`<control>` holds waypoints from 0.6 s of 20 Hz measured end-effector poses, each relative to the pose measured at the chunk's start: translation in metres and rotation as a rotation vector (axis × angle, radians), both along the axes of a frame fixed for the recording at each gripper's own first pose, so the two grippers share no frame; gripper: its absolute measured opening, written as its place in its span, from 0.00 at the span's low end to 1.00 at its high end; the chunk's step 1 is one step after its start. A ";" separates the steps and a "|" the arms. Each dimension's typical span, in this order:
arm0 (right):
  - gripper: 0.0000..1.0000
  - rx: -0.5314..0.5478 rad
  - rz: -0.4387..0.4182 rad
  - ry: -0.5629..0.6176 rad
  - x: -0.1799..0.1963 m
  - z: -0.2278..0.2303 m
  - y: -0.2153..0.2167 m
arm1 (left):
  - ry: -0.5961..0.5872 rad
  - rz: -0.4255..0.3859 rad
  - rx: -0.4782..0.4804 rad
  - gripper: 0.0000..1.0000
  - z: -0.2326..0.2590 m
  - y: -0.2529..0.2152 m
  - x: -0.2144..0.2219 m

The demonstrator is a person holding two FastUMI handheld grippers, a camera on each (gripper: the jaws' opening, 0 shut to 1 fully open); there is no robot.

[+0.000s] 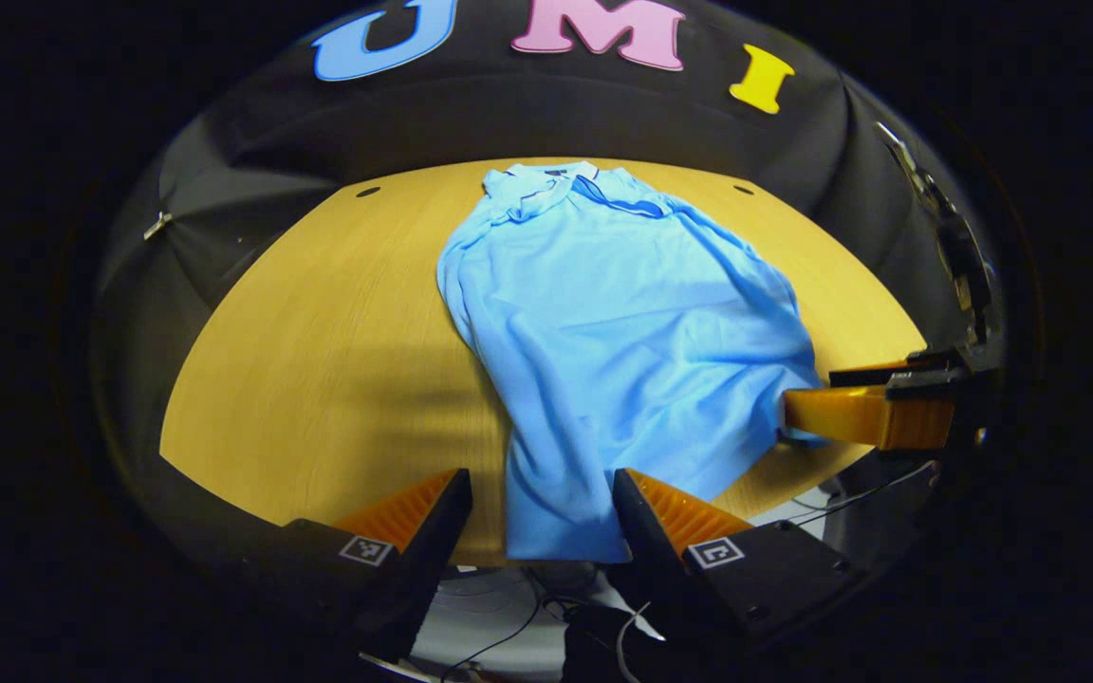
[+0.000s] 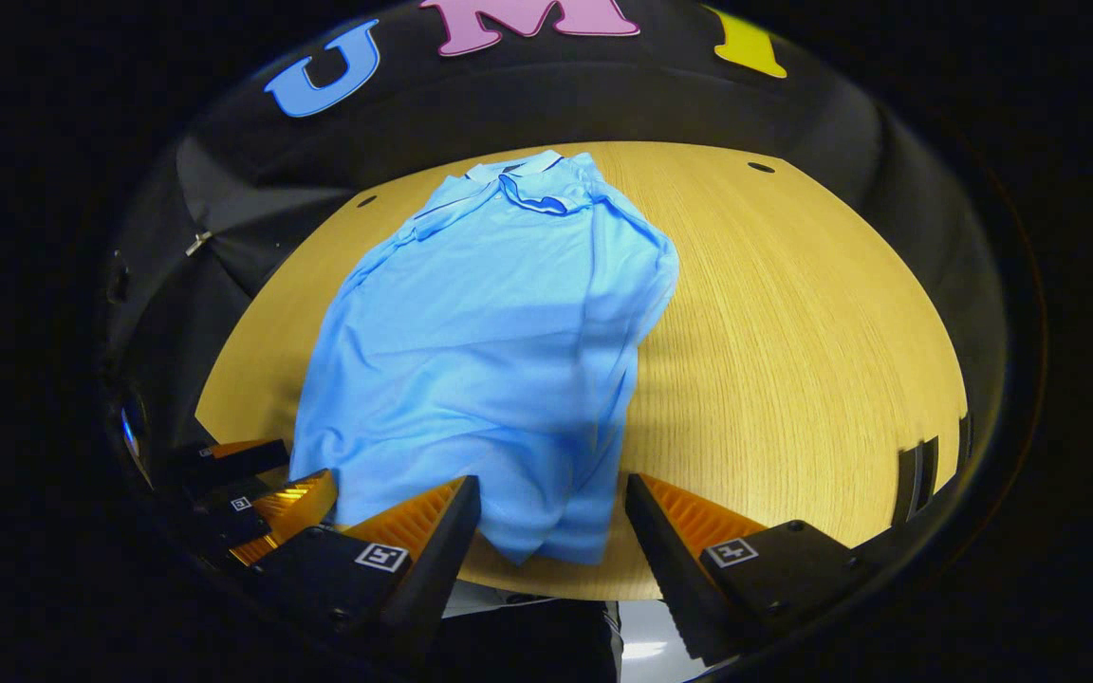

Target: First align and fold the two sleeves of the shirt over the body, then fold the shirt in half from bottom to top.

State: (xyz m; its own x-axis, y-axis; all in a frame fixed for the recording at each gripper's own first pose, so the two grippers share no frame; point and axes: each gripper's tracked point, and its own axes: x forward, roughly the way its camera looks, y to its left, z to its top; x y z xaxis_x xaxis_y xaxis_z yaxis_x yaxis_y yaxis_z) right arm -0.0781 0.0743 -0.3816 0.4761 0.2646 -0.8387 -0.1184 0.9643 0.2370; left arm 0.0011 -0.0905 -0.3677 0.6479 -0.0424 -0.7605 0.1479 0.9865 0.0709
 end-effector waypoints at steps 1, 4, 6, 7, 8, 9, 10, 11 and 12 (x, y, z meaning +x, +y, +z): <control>0.95 -0.041 0.008 -0.002 0.000 -0.002 -0.004 | 0.002 0.011 -0.007 0.97 -0.001 -0.002 -0.003; 0.52 -0.076 0.009 -0.030 0.004 -0.006 -0.004 | -0.026 0.020 -0.022 0.73 0.000 -0.006 0.003; 0.25 -0.053 0.009 -0.017 0.003 -0.006 0.001 | -0.039 0.031 -0.050 0.45 0.000 -0.009 0.006; 0.20 -0.050 0.017 -0.011 0.003 -0.006 0.002 | -0.037 0.037 -0.065 0.31 -0.001 -0.013 0.005; 0.10 -0.046 0.023 -0.007 0.003 -0.006 0.002 | -0.038 0.037 -0.070 0.16 0.001 -0.014 0.005; 0.10 -0.037 0.034 0.007 0.000 -0.005 0.004 | -0.029 0.045 -0.072 0.10 0.000 -0.013 0.004; 0.07 -0.032 0.044 0.013 0.000 -0.006 0.006 | -0.028 0.046 -0.072 0.07 0.001 -0.013 0.006; 0.07 -0.024 0.046 0.018 0.001 -0.005 0.005 | -0.018 0.046 -0.070 0.07 0.001 -0.013 0.006; 0.07 -0.015 0.045 0.022 0.001 -0.005 0.005 | -0.016 0.041 -0.067 0.07 0.001 -0.014 0.006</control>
State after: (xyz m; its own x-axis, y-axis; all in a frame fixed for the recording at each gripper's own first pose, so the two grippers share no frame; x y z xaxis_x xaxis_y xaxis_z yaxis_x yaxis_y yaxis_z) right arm -0.0772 0.0793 -0.3864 0.4458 0.2727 -0.8526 -0.1568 0.9615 0.2255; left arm 0.0073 -0.1045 -0.3667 0.6625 -0.0659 -0.7462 0.1064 0.9943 0.0067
